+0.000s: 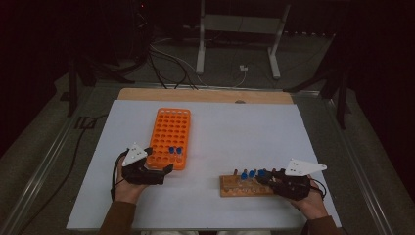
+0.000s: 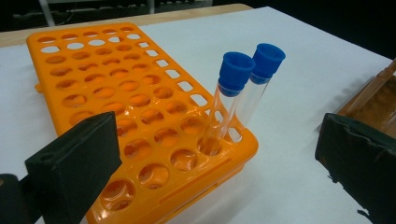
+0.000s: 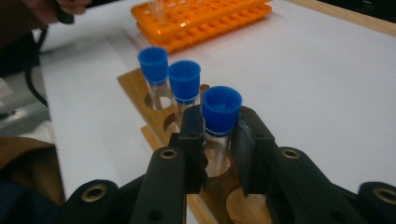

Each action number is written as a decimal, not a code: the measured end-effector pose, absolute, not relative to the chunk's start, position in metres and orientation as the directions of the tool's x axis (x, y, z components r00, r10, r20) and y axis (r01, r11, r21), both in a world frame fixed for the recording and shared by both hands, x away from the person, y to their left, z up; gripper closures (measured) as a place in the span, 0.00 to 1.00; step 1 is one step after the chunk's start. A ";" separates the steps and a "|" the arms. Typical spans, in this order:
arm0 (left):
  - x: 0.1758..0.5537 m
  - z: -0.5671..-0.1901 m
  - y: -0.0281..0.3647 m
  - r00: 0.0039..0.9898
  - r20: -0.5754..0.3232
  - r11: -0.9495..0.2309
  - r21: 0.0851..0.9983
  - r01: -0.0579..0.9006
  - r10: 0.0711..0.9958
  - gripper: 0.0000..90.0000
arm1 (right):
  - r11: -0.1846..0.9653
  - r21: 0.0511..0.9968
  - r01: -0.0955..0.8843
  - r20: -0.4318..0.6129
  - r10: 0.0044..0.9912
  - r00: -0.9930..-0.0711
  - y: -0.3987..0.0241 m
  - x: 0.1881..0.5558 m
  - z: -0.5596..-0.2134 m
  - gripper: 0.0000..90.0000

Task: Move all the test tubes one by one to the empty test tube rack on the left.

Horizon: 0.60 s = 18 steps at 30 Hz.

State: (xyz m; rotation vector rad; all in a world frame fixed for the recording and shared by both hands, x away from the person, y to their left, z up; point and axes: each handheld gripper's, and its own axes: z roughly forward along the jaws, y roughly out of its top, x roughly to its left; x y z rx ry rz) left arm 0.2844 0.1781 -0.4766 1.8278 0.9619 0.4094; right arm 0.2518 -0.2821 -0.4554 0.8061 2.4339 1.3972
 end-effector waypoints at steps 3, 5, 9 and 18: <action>0.285 -0.477 0.178 0.629 -0.137 -0.196 0.882 0.430 0.765 0.01 | 0.399 0.849 0.346 0.075 0.557 -0.827 -0.281 0.253 -0.458 0.84; 0.285 -0.477 0.179 0.627 -0.139 -0.192 0.882 0.431 0.766 0.01 | 0.399 0.849 0.347 0.077 0.555 -0.828 -0.281 0.253 -0.457 0.84; 0.285 -0.477 0.179 0.627 -0.137 -0.194 0.882 0.430 0.766 0.01 | 0.399 0.847 0.350 0.082 0.553 -0.829 -0.283 0.253 -0.457 0.85; 0.285 -0.476 0.179 0.625 -0.130 -0.197 0.883 0.425 0.769 0.01 | 0.368 0.862 0.348 0.101 0.549 -0.830 -0.287 0.253 -0.444 0.85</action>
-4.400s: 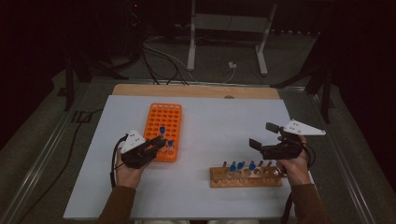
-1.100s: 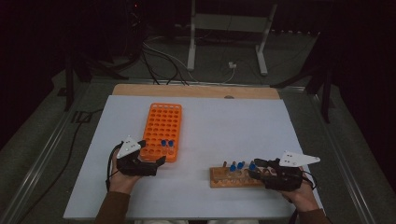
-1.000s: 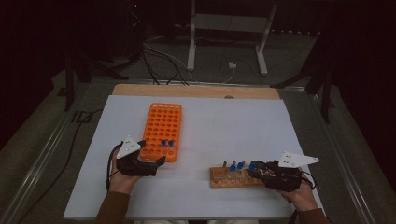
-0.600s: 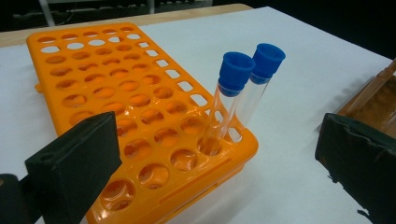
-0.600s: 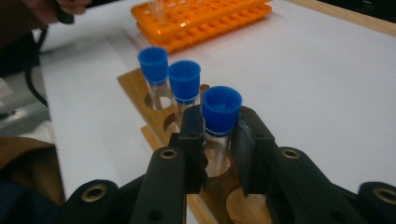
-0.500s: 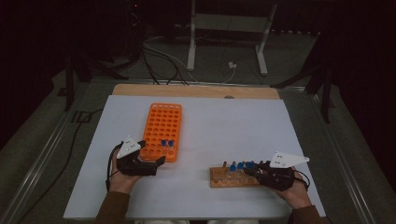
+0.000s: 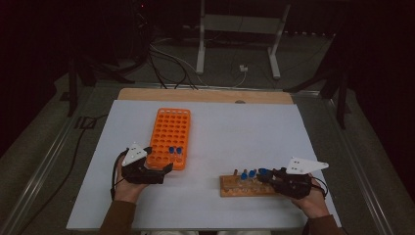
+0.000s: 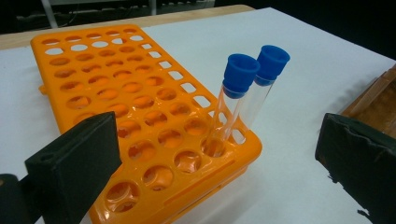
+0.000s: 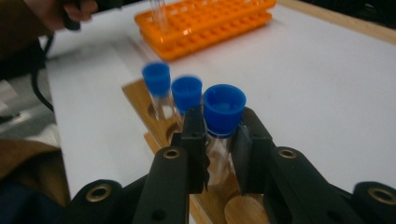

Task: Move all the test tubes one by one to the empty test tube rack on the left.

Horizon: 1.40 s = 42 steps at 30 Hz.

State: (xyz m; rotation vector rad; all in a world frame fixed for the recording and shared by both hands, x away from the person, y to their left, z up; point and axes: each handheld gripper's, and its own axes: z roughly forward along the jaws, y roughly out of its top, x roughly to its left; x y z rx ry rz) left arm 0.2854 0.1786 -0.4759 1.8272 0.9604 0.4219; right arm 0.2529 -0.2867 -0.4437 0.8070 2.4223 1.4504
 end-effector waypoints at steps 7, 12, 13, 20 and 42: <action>0.285 -0.471 0.177 0.627 -0.117 -0.196 0.892 0.408 0.770 0.01 | 0.334 0.878 0.342 0.118 0.543 -0.831 -0.294 0.255 -0.427 0.85; 0.281 -0.459 0.173 0.640 -0.090 -0.205 0.906 0.371 0.763 0.01 | 0.298 0.901 0.317 0.122 0.527 -0.841 -0.298 0.259 -0.409 0.85; 0.280 -0.455 0.172 0.642 -0.085 -0.206 0.908 0.365 0.762 0.01 | 0.294 0.905 0.309 0.118 0.523 -0.844 -0.299 0.260 -0.405 0.85; 0.277 -0.439 0.160 0.654 -0.052 -0.206 0.928 0.311 0.754 0.01 | 0.285 0.914 0.288 0.093 0.542 -0.835 -0.299 0.273 -0.380 0.85; 0.299 -0.401 0.099 0.743 -0.028 -0.267 0.923 0.276 0.669 0.02 | 0.284 0.902 0.326 0.130 0.540 -0.832 -0.228 0.318 -0.367 0.84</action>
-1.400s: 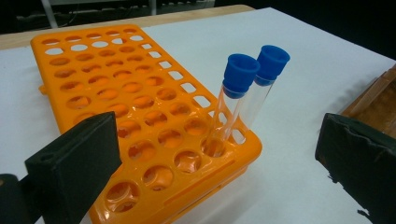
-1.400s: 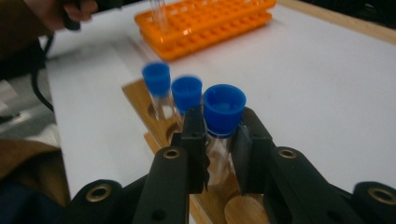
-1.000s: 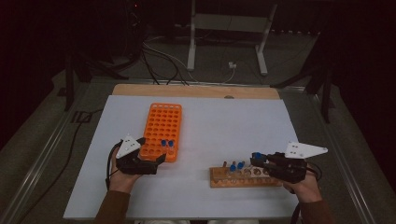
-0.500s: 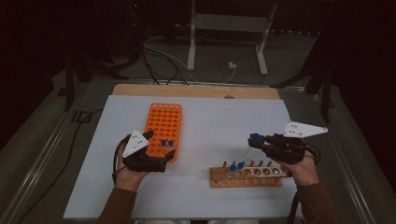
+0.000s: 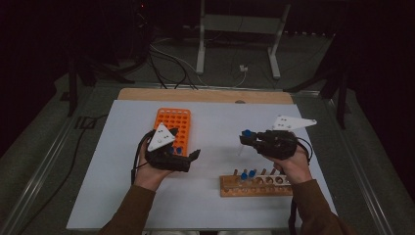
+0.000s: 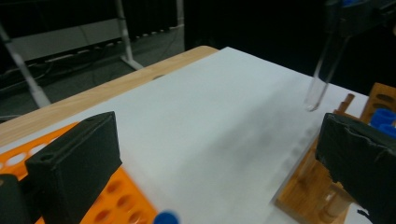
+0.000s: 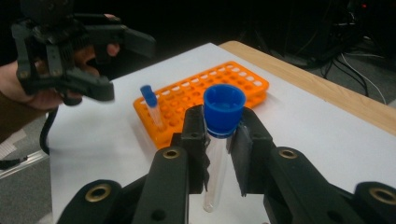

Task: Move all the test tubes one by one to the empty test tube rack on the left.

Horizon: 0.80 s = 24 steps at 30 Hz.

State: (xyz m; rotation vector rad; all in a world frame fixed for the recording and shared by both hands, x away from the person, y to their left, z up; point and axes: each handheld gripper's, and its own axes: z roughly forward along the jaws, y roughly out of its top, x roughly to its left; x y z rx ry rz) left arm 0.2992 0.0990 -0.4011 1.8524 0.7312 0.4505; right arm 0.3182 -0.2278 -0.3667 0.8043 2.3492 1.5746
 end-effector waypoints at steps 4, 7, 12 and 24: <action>0.301 -0.400 0.084 0.761 -0.026 -0.276 0.923 0.267 0.649 0.06 | 0.282 0.900 0.331 0.141 0.530 -0.836 -0.217 0.323 -0.365 0.84; 0.303 -0.400 0.074 0.774 -0.029 -0.283 0.921 0.266 0.632 0.08 | 0.283 0.898 0.338 0.149 0.526 -0.838 -0.211 0.327 -0.365 0.84; 0.306 -0.404 0.060 0.796 -0.054 -0.273 0.924 0.269 0.603 0.21 | 0.279 0.897 0.342 0.161 0.515 -0.842 -0.202 0.331 -0.365 0.84; 0.308 -0.410 0.045 0.854 -0.075 -0.274 0.930 0.247 0.515 0.71 | 0.302 0.895 0.329 0.155 0.480 -0.864 -0.186 0.328 -0.368 0.84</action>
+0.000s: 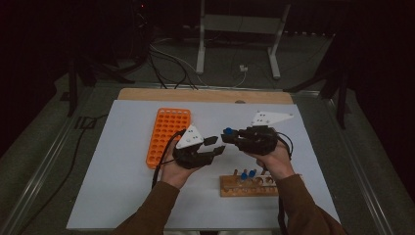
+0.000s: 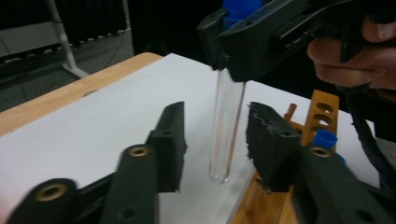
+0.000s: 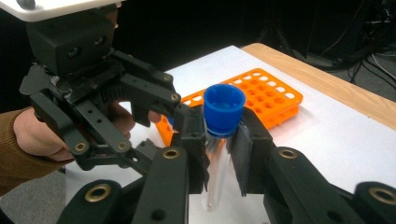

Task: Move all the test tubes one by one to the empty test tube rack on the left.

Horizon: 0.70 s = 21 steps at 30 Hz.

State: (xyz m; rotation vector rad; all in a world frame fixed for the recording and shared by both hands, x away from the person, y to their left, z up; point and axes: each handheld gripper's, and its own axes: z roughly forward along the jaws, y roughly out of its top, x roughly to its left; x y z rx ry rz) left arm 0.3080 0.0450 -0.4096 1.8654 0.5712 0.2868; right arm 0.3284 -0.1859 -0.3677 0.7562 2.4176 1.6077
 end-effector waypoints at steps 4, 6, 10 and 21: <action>0.308 -0.410 0.045 0.861 -0.088 -0.265 0.931 0.249 0.500 0.79 | 0.316 0.893 0.322 0.147 0.472 -0.869 -0.181 0.327 -0.370 0.84; 0.308 -0.410 0.046 0.864 -0.093 -0.264 0.931 0.251 0.494 0.82 | 0.316 0.893 0.321 0.147 0.467 -0.872 -0.180 0.327 -0.370 0.84; 0.309 -0.409 0.047 0.865 -0.098 -0.261 0.931 0.254 0.491 0.85 | 0.318 0.893 0.319 0.147 0.463 -0.874 -0.178 0.327 -0.371 0.84; 0.310 -0.411 0.047 0.871 -0.123 -0.243 0.933 0.265 0.476 0.85 | 0.317 0.894 0.316 0.147 0.459 -0.876 -0.180 0.326 -0.371 0.85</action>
